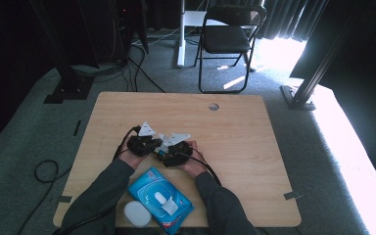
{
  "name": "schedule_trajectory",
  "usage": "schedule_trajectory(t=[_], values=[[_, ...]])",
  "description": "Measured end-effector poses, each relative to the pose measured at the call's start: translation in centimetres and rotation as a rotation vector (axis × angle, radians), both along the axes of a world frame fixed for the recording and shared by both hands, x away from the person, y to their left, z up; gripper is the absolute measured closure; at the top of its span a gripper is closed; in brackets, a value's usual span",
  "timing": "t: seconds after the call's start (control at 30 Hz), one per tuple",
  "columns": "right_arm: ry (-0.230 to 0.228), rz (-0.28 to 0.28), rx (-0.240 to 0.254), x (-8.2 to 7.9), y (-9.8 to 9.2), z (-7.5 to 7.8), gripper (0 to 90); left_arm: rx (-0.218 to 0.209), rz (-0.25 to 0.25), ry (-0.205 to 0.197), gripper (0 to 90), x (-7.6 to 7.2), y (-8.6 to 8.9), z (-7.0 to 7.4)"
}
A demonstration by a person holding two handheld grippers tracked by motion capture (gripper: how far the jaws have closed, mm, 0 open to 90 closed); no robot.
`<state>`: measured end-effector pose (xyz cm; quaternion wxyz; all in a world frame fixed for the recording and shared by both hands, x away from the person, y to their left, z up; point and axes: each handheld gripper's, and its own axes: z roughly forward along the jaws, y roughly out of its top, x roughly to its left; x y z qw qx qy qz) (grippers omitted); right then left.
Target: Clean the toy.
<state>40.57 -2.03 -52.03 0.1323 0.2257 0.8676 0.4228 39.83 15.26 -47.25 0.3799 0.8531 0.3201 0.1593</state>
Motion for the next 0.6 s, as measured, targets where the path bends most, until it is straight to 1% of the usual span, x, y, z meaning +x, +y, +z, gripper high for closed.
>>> schedule_trajectory(t=[0.03,0.1,0.13,0.2,0.27,0.33,0.4,0.5,0.6], values=[[0.001,-0.003,0.003,0.0,0.0,0.1,34.3,-0.001,-0.019,-0.003,87.1,-0.2,-0.1,0.1],[-0.001,-0.006,0.010,0.0,-0.2,0.2,34.3,-0.011,-0.029,-0.006,87.0,-0.5,-0.1,0.2],[-0.002,-0.007,0.014,0.1,-0.3,0.3,34.3,-0.012,-0.026,-0.008,87.0,-0.6,0.0,0.3],[-0.005,-0.014,0.016,0.0,-0.8,0.4,34.3,-0.022,-0.004,-0.007,87.0,-0.5,0.6,0.3],[0.000,-0.023,0.014,0.0,-1.1,0.4,34.3,-0.040,0.031,0.005,87.0,-0.1,1.4,0.0],[-0.001,-0.029,0.006,0.2,-1.6,0.3,34.3,-0.048,0.072,0.022,87.0,0.3,2.3,-0.3],[0.001,-0.038,0.004,0.3,-1.9,0.2,34.3,-0.046,0.120,0.047,86.9,0.7,3.1,-0.8],[0.006,-0.050,0.012,0.4,-2.3,0.2,34.3,-0.034,0.183,0.088,86.6,1.4,4.2,-1.8],[0.003,-0.054,0.012,0.6,-2.6,0.3,34.3,0.006,0.233,0.113,86.0,1.9,4.8,-2.9]])
